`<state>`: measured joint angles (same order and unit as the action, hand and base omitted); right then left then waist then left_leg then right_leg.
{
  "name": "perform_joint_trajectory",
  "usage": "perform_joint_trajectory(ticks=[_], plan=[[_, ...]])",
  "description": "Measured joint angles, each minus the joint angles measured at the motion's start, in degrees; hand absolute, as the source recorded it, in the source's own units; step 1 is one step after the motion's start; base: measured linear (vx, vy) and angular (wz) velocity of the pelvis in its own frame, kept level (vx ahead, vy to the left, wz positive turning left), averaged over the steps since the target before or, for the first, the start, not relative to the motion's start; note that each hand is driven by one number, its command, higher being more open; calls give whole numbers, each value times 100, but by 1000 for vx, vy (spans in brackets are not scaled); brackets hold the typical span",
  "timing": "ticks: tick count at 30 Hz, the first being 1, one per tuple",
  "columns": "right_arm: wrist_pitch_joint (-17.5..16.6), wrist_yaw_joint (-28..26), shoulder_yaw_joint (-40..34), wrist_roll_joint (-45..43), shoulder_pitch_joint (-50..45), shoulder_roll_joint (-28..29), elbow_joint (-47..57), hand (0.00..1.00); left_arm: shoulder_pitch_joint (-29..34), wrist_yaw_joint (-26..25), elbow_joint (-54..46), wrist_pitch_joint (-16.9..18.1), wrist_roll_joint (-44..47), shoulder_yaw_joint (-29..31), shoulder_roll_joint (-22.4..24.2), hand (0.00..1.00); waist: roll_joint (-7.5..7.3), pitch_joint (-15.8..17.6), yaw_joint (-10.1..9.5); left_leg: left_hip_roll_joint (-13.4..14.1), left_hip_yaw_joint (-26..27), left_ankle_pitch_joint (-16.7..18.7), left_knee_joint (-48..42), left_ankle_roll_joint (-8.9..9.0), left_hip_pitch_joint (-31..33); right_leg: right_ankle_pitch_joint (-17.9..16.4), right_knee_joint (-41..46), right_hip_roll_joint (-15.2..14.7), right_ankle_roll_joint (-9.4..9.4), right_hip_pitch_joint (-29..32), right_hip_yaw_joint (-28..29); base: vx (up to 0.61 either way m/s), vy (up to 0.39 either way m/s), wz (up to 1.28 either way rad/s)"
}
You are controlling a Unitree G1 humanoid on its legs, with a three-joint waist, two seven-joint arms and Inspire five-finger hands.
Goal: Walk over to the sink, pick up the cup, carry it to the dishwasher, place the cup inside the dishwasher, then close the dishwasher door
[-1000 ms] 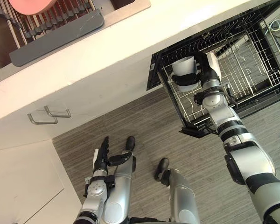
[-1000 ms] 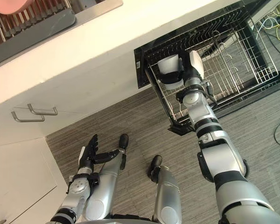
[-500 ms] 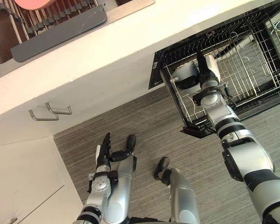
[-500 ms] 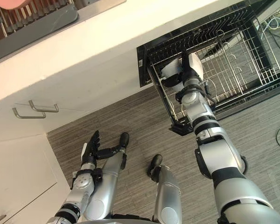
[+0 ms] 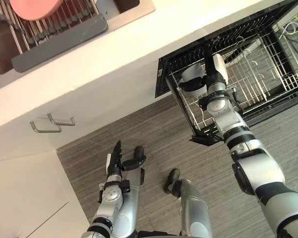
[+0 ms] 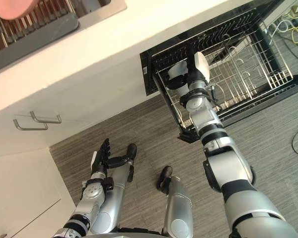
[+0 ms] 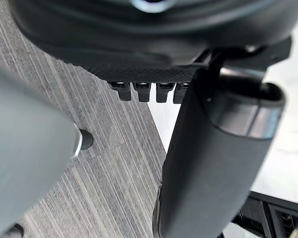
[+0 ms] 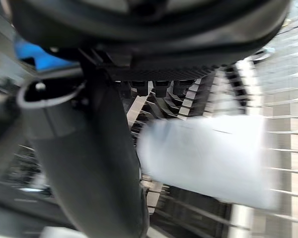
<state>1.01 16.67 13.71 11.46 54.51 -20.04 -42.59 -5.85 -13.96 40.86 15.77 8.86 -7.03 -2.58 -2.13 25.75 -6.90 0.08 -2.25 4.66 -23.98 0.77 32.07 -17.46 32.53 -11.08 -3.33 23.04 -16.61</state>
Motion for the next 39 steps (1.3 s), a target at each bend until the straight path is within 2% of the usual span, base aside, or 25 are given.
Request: perform_joint_trajectory(ticks=[2,9,14,17,21,24,27,32,39], plan=[[-2,14,-23,8,-248,21,406,100,3,3,43,-15,16,-44,-18,100,-11,4,1,-4,21,-55,134,22,-146,1,-43,-1,2,-96,35,-4,-33,-4],[-9,33,-529,384,-2031,413,2262,100,42,30,246,-91,6,-122,-231,100,-250,55,169,-35,67,-417,945,68,-912,43,-456,17,62,-635,64,1,-26,0],[-328,2,-720,598,-3729,810,3806,100,217,90,418,-129,-114,-127,-428,100,-454,-93,388,18,159,-722,1686,73,-1482,269,-1001,145,65,-1033,130,8,2,-12],[-463,-108,-727,616,-4516,1033,4094,100,285,199,516,-211,-229,-130,-488,100,-532,-224,410,58,299,-839,2037,55,-1818,410,-1304,219,42,-1259,249,5,10,-23],[-484,-196,-740,618,-5357,1266,4284,100,492,287,686,-264,-342,-132,-498,100,-523,-626,541,50,377,-877,2266,31,-2044,550,-1646,255,-12,-1494,303,28,19,-12],[-584,-234,-838,618,-5877,1462,4428,100,672,309,737,-289,-445,-125,-500,100,-459,-879,634,25,396,-888,2389,20,-2249,634,-1892,268,-66,-1744,306,47,13,-5],[-676,-241,-892,616,-6330,1568,4607,100,766,329,935,-294,-463,-125,-457,100,-260,-1138,653,20,460,-897,2493,9,-2437,754,-2135,293,-104,-1958,362,5,11,-9],[-784,-232,-849,617,-6669,1777,4756,100,906,321,1048,-301,-626,-128,-422,100,-70,-1353,671,23,448,-962,2608,5,-2587,783,-2174,307,-109,-2078,355,-8,-1,-1],[-950,-52,-591,618,-6646,1807,4875,100,894,293,1183,-290,-674,-230,-428,100,-34,-1433,699,-10,266,-1084,2730,-10,-2733,784,-2212,301,-109,-2278,171,-36,-6,14]])
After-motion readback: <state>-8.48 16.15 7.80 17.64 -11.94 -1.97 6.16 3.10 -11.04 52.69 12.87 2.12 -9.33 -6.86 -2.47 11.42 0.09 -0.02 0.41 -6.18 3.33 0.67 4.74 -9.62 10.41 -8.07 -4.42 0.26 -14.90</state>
